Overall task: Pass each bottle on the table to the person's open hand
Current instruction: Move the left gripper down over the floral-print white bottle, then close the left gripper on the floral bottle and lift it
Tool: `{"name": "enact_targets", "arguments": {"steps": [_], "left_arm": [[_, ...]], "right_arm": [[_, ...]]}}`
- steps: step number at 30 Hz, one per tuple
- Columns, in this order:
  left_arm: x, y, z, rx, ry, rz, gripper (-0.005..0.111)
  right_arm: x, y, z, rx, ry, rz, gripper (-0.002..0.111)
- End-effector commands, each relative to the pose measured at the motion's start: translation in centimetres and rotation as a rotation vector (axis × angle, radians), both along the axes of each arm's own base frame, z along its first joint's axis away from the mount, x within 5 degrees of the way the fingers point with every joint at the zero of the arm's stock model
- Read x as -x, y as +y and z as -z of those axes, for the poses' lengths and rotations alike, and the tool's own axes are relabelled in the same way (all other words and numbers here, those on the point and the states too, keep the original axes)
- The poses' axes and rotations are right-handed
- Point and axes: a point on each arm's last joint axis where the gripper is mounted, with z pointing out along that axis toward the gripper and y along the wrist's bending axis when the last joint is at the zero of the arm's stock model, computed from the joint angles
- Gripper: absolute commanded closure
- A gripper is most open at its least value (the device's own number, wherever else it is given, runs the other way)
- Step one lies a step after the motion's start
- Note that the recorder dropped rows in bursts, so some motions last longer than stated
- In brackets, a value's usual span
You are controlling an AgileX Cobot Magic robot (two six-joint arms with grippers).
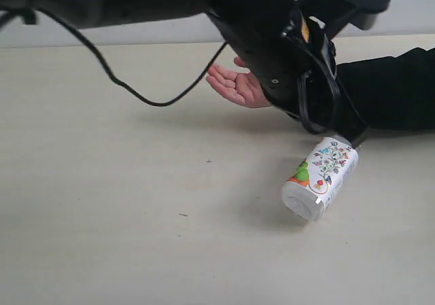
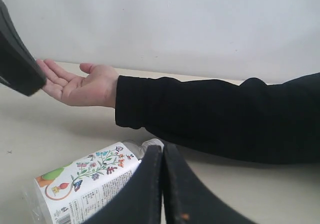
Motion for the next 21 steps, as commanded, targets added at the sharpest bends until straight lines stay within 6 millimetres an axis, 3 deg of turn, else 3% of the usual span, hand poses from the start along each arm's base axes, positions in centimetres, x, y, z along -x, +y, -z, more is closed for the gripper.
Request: {"name": "enact_targets", "arguments": {"steps": [1,4,6,9,13,15,21], "left_arm": [[-1.4,-2.2,2.6,-0.093,0.080,-0.065,0.107],[-2.0,-3.2,4.4,-0.153,0.124,-0.077,0.105],[-1.9,-3.9,5.1,-0.164,0.132,-0.072,0.097],[-2.1,-4.7,5.7,-0.150,0.153,-0.117,0.075],[-2.1,-5.2,6.2,-0.146,0.154,-0.116,0.034],[-2.2,-5.3,6.7,-0.156,0.154,-0.106,0.020],[-2.4,-5.5,8.4,-0.180,0.160,-0.099,0.021]], "right_arm": [[0.0,0.0,0.1,-0.001,-0.005,0.002,0.108],[0.0,0.0,0.1,-0.001,-0.005,0.002,0.108],[0.0,0.0,0.1,-0.001,-0.005,0.002,0.108],[0.0,0.0,0.1,-0.001,-0.005,0.002,0.108],[0.0,0.0,0.1,-0.001,-0.005,0.002,0.108],[0.0,0.0,0.1,-0.001,-0.005,0.002,0.108],[0.0,0.0,0.1,-0.001,-0.005,0.002,0.108]]}}
